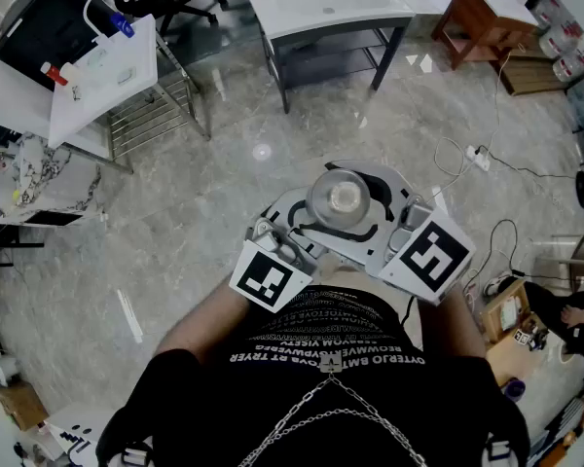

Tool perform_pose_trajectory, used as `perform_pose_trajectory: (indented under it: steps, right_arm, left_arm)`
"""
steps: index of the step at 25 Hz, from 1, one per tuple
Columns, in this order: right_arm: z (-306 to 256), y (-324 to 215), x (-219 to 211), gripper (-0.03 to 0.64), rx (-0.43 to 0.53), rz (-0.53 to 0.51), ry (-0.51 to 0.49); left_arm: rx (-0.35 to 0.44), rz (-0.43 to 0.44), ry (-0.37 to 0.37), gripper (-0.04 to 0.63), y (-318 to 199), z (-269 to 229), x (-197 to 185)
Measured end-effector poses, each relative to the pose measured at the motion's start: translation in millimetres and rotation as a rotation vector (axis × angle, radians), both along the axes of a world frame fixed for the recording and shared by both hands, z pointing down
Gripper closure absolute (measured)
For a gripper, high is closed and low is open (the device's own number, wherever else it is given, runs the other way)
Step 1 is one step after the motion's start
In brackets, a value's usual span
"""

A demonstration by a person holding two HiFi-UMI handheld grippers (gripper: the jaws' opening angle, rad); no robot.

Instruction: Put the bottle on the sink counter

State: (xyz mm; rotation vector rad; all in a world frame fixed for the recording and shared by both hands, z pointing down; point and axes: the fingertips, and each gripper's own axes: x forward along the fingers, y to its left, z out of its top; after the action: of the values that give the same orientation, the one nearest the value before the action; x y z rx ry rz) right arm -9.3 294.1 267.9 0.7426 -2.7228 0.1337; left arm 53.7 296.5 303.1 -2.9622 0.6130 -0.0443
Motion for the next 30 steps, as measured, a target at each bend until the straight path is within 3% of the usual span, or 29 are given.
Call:
perform_pose_trajectory:
  steps: [6, 14, 22, 30]
  right_arm:
    - [22, 47, -70, 0.282, -0.024, 0.058, 0.038]
    - [22, 92, -95, 0.282, -0.026, 0.053, 0.026]
    - [5, 99, -94, 0.282, 0.041, 0.023, -0.029]
    - [-6, 104, -55, 0.284, 0.091, 0.043, -0.066]
  left_arm:
    - [-0.015, 0.065, 0.022, 0.591, 51, 18, -70]
    - [-0.041, 0.067, 0.042, 0.591, 96, 19, -94]
    - [-0.007, 0.012, 0.064, 0.591, 99, 4, -92]
    - [0.015, -0.013, 0.052, 0.591, 104, -4, -51]
